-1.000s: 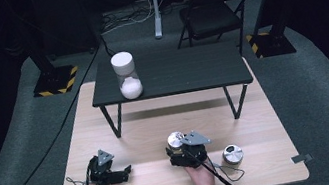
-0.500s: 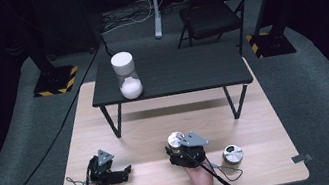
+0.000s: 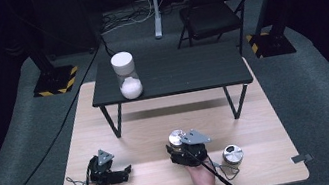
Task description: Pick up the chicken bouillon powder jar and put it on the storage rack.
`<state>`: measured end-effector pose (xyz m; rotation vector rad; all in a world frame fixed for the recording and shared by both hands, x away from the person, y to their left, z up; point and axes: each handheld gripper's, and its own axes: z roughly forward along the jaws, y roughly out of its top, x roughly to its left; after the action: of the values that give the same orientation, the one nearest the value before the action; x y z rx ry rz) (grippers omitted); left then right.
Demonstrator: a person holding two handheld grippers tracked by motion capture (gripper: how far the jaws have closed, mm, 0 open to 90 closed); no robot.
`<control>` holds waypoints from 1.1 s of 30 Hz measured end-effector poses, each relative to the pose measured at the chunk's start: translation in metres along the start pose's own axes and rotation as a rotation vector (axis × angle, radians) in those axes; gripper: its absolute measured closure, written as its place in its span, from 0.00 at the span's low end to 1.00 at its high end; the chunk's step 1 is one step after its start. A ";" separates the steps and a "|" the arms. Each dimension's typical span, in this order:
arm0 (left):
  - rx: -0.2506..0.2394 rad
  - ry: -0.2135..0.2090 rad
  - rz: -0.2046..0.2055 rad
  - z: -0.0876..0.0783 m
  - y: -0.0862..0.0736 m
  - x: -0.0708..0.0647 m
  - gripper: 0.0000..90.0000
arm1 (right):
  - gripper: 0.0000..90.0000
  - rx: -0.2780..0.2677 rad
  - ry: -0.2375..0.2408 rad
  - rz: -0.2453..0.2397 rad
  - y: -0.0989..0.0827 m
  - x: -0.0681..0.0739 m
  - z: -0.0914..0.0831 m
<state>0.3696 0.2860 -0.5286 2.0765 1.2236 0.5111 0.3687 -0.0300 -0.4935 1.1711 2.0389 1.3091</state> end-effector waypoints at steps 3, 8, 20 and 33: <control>0.000 0.000 0.000 0.000 0.000 0.000 0.03 | 0.33 0.001 -0.001 -0.002 0.003 -0.001 -0.002; 0.000 0.000 0.000 0.000 0.000 0.000 0.03 | 0.33 0.002 -0.003 -0.002 0.007 -0.002 -0.006; 0.000 0.000 0.000 0.000 0.000 0.000 0.03 | 0.34 0.001 0.003 -0.011 0.021 -0.003 -0.017; 0.000 0.000 0.000 0.000 0.000 0.000 0.03 | 0.34 0.014 0.011 -0.029 0.040 -0.005 -0.025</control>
<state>0.3696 0.2860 -0.5287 2.0762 1.2232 0.5112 0.3694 -0.0393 -0.4466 1.1394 2.0682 1.2919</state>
